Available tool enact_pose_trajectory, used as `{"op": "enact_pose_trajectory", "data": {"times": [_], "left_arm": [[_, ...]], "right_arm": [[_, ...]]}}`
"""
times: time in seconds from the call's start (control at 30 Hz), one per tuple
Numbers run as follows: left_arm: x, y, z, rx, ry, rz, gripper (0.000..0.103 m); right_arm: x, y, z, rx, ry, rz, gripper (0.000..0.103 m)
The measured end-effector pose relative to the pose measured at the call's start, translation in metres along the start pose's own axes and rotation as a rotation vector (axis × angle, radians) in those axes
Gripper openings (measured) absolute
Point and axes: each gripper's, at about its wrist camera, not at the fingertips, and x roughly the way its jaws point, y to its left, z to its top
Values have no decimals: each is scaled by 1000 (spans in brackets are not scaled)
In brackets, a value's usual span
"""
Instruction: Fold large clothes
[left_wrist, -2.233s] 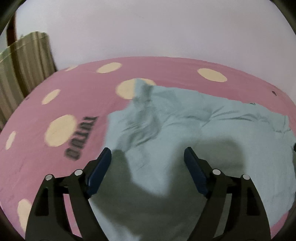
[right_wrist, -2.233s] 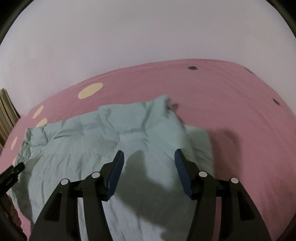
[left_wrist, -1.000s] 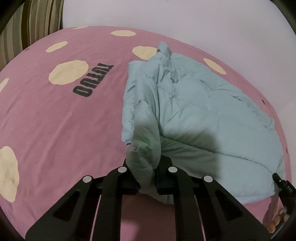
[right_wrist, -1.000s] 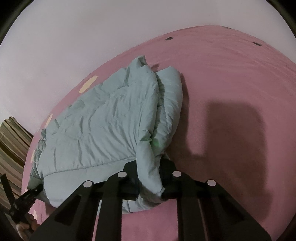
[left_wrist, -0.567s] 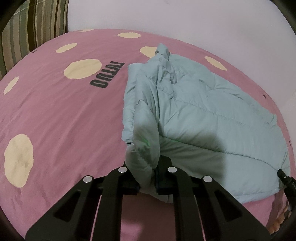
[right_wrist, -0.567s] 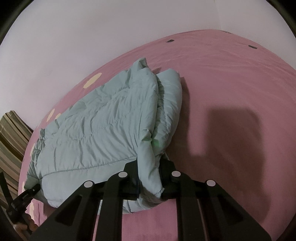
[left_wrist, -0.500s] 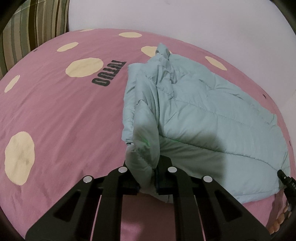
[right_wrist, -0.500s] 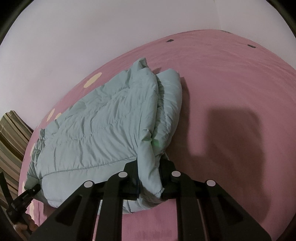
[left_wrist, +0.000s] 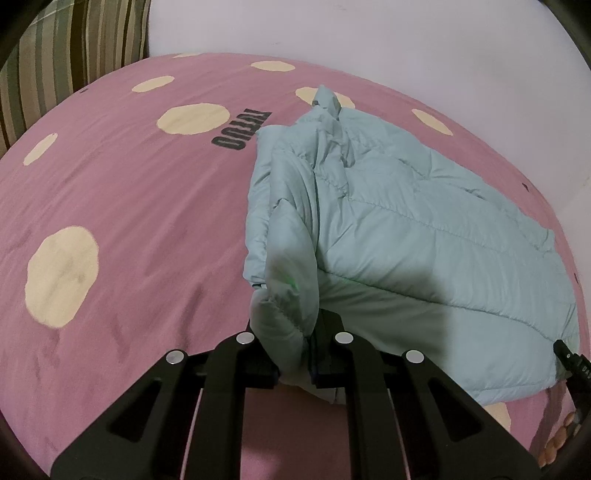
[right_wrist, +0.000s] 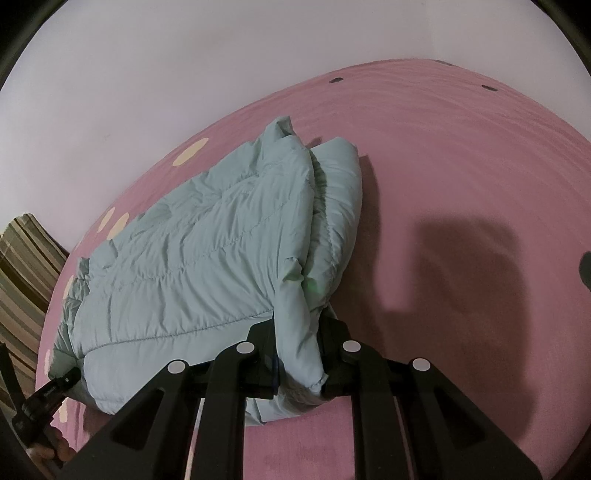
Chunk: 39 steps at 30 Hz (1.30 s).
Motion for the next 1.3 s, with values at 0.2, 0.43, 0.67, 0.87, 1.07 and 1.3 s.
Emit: {"op": "enact_pose_trajectory", "data": {"times": [0.2, 0.43, 0.67, 0.87, 1.07, 1.3], "left_arm": [[-18, 11, -19, -18, 5, -7, 10], [-45, 26, -44, -23, 6, -17, 11], [-72, 41, -69, -24, 2, -26, 10], [-88, 50, -91, -14, 5, -30, 11], [-99, 59, -102, -17, 8, -38, 11], [-95, 60, -109, -22, 14, -35, 11]], "right_arm": [[-4, 0, -1, 2, 5, 4, 14], [-11, -1, -1, 4, 19, 17, 14], [-12, -7, 12, -6, 38, 45, 14], [-3, -11, 22, -20, 52, 51, 14], [15, -9, 38, -23, 64, 53, 14], [49, -3, 62, -43, 62, 38, 14]]}}
